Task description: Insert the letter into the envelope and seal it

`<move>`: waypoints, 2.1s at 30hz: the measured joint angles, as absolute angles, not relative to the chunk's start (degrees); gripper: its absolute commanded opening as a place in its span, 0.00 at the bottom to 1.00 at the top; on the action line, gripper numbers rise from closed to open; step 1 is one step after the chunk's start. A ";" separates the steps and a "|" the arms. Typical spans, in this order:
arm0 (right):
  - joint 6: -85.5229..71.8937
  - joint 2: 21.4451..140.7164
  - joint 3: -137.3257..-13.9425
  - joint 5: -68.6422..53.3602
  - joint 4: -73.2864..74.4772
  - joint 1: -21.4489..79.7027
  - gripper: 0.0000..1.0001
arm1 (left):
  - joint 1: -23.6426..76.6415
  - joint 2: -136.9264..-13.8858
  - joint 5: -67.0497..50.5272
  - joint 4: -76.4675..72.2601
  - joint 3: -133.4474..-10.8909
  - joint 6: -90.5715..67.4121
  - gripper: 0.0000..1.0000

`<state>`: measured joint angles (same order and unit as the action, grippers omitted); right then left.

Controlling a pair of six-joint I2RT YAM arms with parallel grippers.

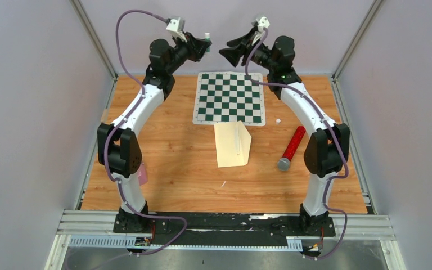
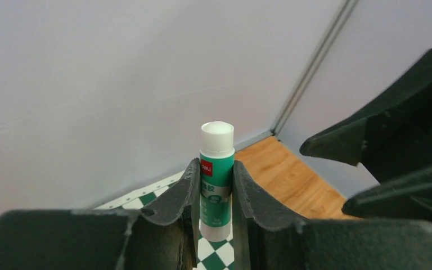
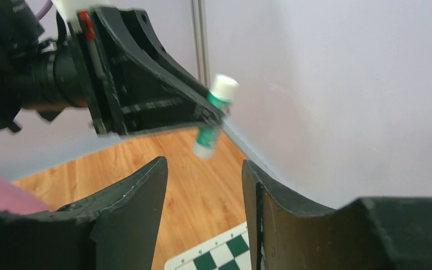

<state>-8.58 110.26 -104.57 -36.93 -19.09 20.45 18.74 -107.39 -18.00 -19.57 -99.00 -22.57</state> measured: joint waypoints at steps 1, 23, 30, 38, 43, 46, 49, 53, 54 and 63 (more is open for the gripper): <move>-9.45 110.26 -104.57 -39.13 -18.94 19.16 0.54 | 17.50 -107.39 -21.74 -20.45 -99.07 -24.08 0.00; 27.49 113.54 -105.01 -26.55 45.65 4.82 0.54 | 12.45 -105.43 -57.47 -5.26 -92.31 -8.60 0.00; 30.09 123.13 -106.54 -15.90 56.60 4.84 0.53 | 12.73 -103.77 -56.38 0.91 -91.85 -2.42 0.00; 30.26 126.93 -108.99 -10.55 59.33 5.19 0.52 | 13.50 -103.61 -55.33 2.46 -91.68 -0.91 0.00; 30.26 127.24 -109.69 -10.37 59.37 5.56 0.47 | 14.13 -103.61 -55.13 2.90 -91.33 -0.67 0.00; 30.20 128.05 -110.17 -10.39 59.51 5.67 0.43 | 14.46 -103.61 -55.05 3.33 -91.29 -0.64 0.00; 30.13 129.32 -111.18 -10.37 59.68 5.78 0.42 | 14.57 -103.61 -54.94 3.88 -91.26 -0.51 0.00; 30.13 130.45 -111.94 -10.28 59.77 5.82 0.42 | 14.61 -103.61 -54.89 4.38 -91.20 -0.27 0.00; 30.13 130.47 -111.96 -10.22 59.86 5.82 0.41 | 14.63 -103.61 -54.87 4.49 -91.15 -0.23 0.00; 30.13 131.15 -113.10 -9.37 60.55 5.98 0.39 | 14.66 -103.61 -54.50 4.95 -91.11 0.14 0.00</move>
<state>30.13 131.15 -113.10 -9.37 60.55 5.98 14.66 -103.61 -54.50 4.95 -91.11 0.14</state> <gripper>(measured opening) 0.393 0.282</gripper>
